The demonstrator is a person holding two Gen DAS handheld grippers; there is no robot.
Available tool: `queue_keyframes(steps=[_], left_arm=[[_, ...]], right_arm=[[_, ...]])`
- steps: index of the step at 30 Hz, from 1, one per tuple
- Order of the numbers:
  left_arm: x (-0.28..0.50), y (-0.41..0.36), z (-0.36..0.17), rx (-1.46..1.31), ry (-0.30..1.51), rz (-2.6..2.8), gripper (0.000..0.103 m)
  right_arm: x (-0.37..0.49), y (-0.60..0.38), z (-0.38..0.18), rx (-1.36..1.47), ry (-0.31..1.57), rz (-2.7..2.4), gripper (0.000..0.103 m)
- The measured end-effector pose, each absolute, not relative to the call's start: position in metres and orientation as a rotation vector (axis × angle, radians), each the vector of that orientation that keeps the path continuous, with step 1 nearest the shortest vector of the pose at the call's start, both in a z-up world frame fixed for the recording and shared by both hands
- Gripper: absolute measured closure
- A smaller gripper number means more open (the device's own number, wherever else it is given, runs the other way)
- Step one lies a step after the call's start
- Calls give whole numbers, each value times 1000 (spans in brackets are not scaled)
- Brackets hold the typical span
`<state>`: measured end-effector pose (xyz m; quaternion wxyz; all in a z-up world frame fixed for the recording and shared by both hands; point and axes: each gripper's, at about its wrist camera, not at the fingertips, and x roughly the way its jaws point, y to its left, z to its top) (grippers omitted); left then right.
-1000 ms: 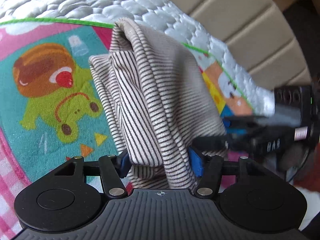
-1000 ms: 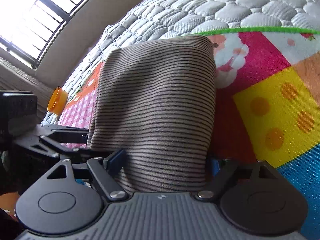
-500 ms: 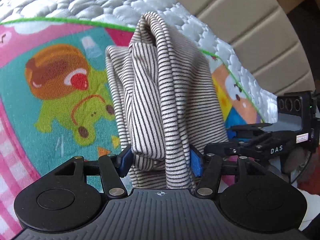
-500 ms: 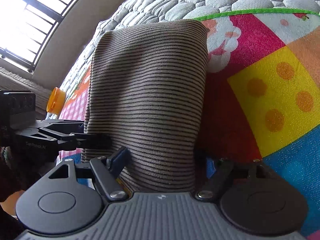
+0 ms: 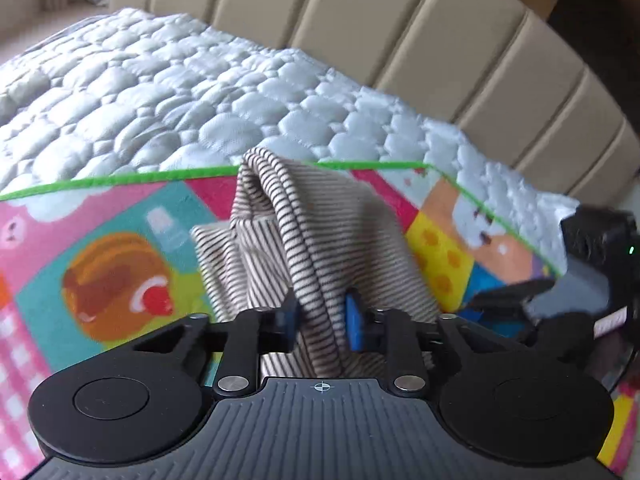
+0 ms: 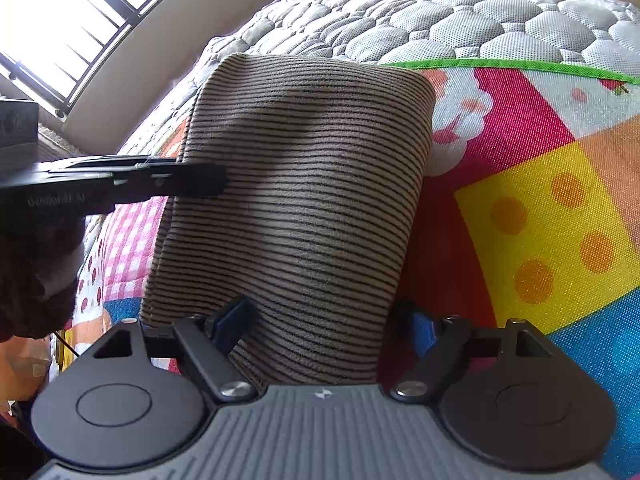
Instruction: Fold clothes
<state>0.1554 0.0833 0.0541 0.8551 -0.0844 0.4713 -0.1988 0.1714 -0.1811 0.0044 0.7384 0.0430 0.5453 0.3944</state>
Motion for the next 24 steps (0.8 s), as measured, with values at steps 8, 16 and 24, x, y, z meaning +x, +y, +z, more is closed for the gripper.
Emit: queue_keyframes(steps=[8,16,24], left_arm=[[143,97,35,-177,1045,-392,85],[145,98,34,-184,1052,-389,81],[144,106,30,-218,1063,-390,79]], right_arm=[[200,-185,27,241,1120,856,18],[232,-151,24,246,1044,727,25],[208,-121,38,-51,968,742,27]])
